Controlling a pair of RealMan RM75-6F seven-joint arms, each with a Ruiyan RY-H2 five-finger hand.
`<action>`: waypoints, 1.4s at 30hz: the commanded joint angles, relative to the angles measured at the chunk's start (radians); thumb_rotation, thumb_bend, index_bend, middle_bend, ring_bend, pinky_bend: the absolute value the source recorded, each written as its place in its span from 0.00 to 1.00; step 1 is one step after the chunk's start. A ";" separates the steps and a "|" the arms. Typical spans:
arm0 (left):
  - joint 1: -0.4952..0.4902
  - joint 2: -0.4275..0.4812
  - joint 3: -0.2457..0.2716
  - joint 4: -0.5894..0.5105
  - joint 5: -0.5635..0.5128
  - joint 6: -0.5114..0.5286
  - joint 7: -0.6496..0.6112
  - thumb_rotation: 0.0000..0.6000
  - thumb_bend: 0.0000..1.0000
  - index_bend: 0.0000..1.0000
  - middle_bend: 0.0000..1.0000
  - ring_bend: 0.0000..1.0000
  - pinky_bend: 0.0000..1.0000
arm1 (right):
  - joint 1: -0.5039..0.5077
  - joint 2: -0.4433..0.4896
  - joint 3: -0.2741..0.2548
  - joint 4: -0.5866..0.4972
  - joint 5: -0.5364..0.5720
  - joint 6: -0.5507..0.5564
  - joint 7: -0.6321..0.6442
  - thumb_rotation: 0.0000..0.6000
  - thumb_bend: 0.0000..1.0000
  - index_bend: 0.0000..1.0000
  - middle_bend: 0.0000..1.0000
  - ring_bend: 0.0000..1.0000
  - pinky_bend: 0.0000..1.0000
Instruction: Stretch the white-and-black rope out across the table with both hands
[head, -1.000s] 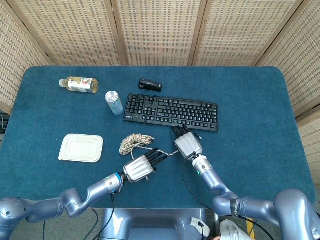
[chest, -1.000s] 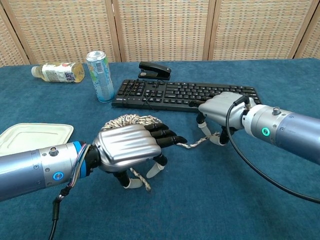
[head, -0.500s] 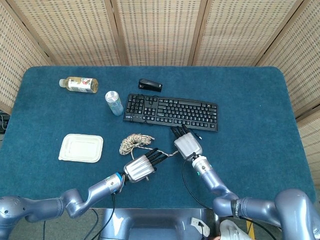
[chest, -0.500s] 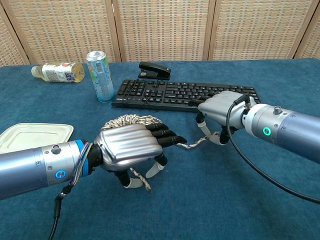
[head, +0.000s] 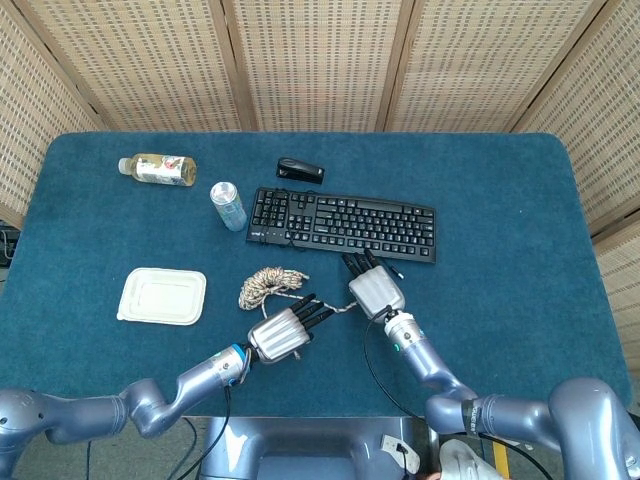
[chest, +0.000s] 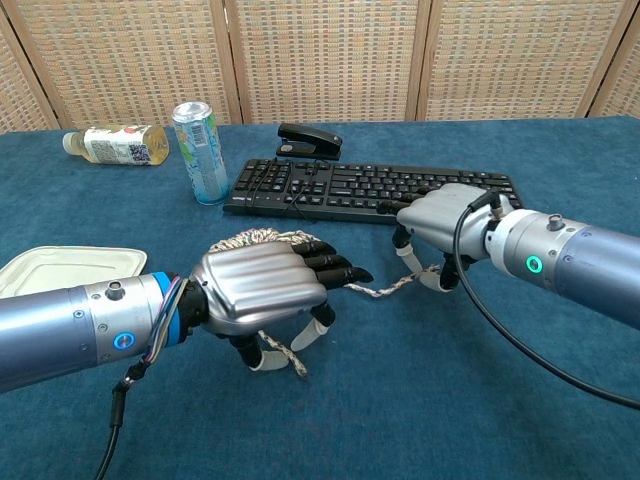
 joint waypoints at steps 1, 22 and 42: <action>-0.004 0.000 -0.003 -0.008 -0.016 -0.009 0.016 1.00 0.43 0.61 0.00 0.00 0.00 | 0.000 0.000 -0.001 0.001 0.000 0.000 0.000 1.00 0.46 0.67 0.00 0.00 0.00; -0.006 0.016 -0.004 -0.034 -0.066 0.016 0.059 1.00 0.50 0.72 0.00 0.00 0.00 | -0.003 0.003 -0.004 0.006 -0.014 0.001 0.024 1.00 0.46 0.68 0.00 0.00 0.00; 0.190 0.405 0.141 -0.081 0.052 0.302 -0.177 1.00 0.52 0.81 0.00 0.00 0.00 | -0.023 0.067 0.011 -0.002 -0.006 0.045 0.010 1.00 0.46 0.69 0.00 0.00 0.00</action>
